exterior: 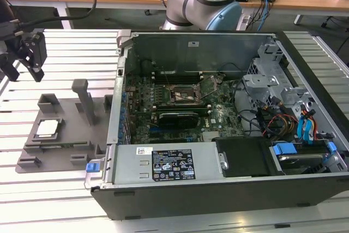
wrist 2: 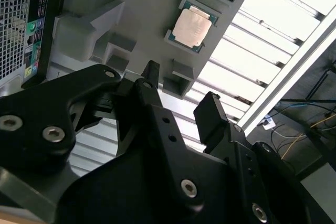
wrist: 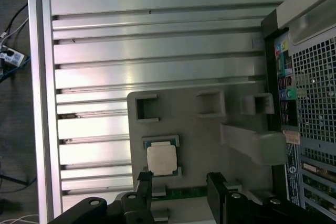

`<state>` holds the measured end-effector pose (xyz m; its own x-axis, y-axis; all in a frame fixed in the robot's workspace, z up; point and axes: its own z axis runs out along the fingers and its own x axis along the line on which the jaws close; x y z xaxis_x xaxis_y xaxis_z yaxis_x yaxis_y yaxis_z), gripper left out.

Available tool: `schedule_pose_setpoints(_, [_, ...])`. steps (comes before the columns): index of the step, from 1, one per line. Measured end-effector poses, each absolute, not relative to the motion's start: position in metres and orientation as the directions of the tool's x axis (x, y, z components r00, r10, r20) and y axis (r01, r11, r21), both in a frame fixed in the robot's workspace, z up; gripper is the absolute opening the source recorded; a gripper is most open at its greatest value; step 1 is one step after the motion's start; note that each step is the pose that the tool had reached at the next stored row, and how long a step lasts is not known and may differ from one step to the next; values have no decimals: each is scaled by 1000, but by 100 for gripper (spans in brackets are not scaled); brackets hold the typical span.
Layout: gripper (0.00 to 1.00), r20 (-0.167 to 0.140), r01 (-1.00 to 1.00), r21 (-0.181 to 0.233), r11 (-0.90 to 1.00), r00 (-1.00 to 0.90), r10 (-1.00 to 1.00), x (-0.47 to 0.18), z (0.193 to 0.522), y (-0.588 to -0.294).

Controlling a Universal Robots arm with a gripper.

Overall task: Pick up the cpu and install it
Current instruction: 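Pick up the cpu and move it towards the insertion slot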

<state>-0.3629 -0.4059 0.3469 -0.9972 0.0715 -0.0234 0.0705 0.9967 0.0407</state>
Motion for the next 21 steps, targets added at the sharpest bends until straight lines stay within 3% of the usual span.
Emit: schedule_pose_setpoints(21, [55, -23, 70, 41, 997, -997, 71, -363, 327, -406])
